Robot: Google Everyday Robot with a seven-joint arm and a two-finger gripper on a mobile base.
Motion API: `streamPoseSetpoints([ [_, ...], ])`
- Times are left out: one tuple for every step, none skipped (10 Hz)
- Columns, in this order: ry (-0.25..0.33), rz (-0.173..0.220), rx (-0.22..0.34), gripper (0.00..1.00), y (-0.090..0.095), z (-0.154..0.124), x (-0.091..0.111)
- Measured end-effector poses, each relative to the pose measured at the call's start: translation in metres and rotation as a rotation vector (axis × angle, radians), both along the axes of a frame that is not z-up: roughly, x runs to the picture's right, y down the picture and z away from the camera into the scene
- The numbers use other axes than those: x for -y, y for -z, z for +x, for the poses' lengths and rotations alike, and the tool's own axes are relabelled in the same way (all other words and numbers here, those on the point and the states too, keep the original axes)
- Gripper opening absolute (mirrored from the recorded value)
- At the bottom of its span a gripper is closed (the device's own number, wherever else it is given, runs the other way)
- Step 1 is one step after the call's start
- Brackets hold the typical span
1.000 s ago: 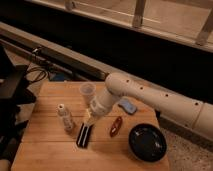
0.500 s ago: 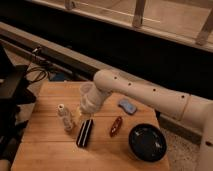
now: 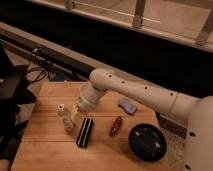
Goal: Knock the bottle over
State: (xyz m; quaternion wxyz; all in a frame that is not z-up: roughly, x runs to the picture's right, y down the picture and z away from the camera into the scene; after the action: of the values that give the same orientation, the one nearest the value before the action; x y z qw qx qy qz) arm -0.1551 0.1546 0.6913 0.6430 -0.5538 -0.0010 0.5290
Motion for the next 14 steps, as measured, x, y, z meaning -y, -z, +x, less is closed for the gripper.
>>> streamPoseSetpoints([
  [-0.004, -0.012, 0.029, 0.0, 0.002, -0.01, -0.009],
  [-0.009, -0.022, 0.052, 0.0, 0.001, -0.018, -0.013],
  [-0.008, -0.036, 0.09, 0.0, 0.002, -0.028, -0.02],
  [-0.008, -0.04, 0.116, 0.0, 0.002, -0.036, -0.022],
  [-0.006, -0.036, 0.136, 0.0, 0.003, -0.046, -0.022],
  [-0.001, -0.025, 0.159, 0.0, 0.004, -0.062, -0.019],
  [-0.003, -0.011, 0.176, 0.0, 0.002, -0.073, -0.012],
  [-0.007, 0.0, 0.182, 0.0, 0.001, -0.077, -0.005],
  [-0.006, 0.013, 0.177, 0.0, -0.004, -0.078, 0.004],
  [-0.003, 0.033, 0.161, 0.0, -0.009, -0.076, 0.017],
  [-0.001, 0.055, 0.141, 0.0, -0.013, -0.073, 0.028],
  [0.001, 0.076, 0.119, 0.0, -0.017, -0.068, 0.038],
  [-0.004, 0.107, 0.092, 0.0, -0.022, -0.061, 0.053],
  [-0.025, 0.135, 0.078, 0.0, -0.025, -0.056, 0.066],
])
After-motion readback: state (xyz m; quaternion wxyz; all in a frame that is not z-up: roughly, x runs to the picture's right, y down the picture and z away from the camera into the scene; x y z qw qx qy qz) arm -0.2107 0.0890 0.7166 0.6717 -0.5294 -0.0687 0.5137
